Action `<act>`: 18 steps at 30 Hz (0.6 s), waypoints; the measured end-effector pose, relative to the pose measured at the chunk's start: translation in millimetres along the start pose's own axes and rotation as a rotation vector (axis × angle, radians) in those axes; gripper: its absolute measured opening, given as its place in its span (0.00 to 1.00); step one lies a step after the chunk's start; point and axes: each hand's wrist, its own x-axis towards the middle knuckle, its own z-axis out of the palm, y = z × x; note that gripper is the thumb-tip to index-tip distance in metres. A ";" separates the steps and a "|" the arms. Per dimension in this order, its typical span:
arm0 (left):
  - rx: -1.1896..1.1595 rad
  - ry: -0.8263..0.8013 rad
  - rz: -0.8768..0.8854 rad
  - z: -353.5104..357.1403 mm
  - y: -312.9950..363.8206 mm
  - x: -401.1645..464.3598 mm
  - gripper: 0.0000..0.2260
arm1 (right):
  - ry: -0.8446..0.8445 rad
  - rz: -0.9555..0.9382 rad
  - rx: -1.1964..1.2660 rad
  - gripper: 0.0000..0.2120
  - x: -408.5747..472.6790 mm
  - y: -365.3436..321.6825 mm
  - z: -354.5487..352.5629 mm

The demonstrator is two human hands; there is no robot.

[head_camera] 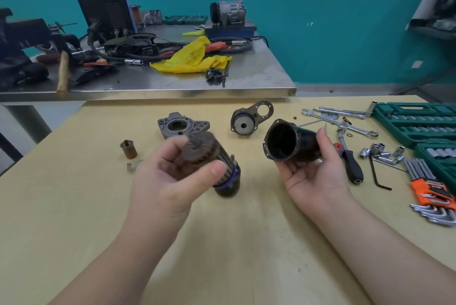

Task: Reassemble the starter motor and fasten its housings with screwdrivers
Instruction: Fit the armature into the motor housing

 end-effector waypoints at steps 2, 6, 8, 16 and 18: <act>0.193 -0.109 -0.009 -0.9 -3.1 -3.8 0.19 | 0.009 -0.018 -0.049 0.32 1.2 0.3 -1.4; 0.818 -0.329 0.043 -4.4 -8.3 -8.9 0.22 | 0.014 -0.041 -0.161 0.30 2.8 1.2 -5.1; 1.200 -0.483 0.087 0.7 -11.3 -11.0 0.23 | 0.033 -0.041 -0.170 0.28 2.5 2.0 -6.3; 1.433 -0.547 0.046 11.3 -27.5 -16.8 0.24 | 0.034 -0.039 -0.167 0.28 4.4 2.3 -7.9; 1.382 -0.559 0.005 7.7 -29.8 -16.2 0.28 | 0.039 -0.039 -0.160 0.27 4.3 1.7 -8.2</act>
